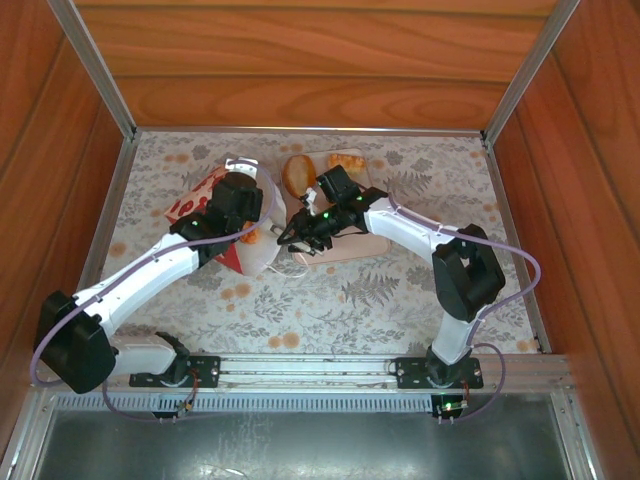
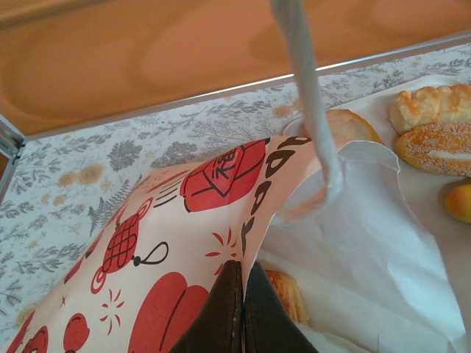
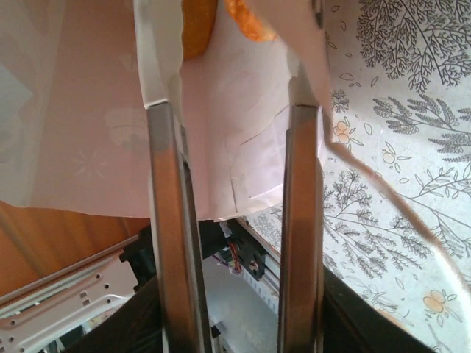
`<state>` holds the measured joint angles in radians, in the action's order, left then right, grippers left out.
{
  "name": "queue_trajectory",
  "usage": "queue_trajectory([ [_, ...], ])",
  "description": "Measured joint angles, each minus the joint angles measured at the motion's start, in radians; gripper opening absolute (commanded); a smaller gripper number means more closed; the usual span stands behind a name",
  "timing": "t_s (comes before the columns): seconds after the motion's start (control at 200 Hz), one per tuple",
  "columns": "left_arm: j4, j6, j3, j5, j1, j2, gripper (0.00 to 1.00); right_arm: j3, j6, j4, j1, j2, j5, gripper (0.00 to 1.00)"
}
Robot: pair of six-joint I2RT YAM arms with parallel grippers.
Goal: Take the fake bread out of the paper bag
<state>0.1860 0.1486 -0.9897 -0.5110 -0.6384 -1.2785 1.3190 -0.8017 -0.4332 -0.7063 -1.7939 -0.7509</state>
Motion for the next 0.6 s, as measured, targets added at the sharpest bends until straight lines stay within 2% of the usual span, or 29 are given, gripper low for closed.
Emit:
queue_trajectory([
  [0.245,-0.001,0.006,0.000,0.023,0.000,-0.006,0.00,0.000,-0.001,-0.007,0.000,0.000,0.003,0.51],
  [0.605,-0.007,0.014,-0.011,0.043,0.000,-0.031,0.00,0.029,0.018,-0.114,0.000,-0.006,0.043,0.51],
])
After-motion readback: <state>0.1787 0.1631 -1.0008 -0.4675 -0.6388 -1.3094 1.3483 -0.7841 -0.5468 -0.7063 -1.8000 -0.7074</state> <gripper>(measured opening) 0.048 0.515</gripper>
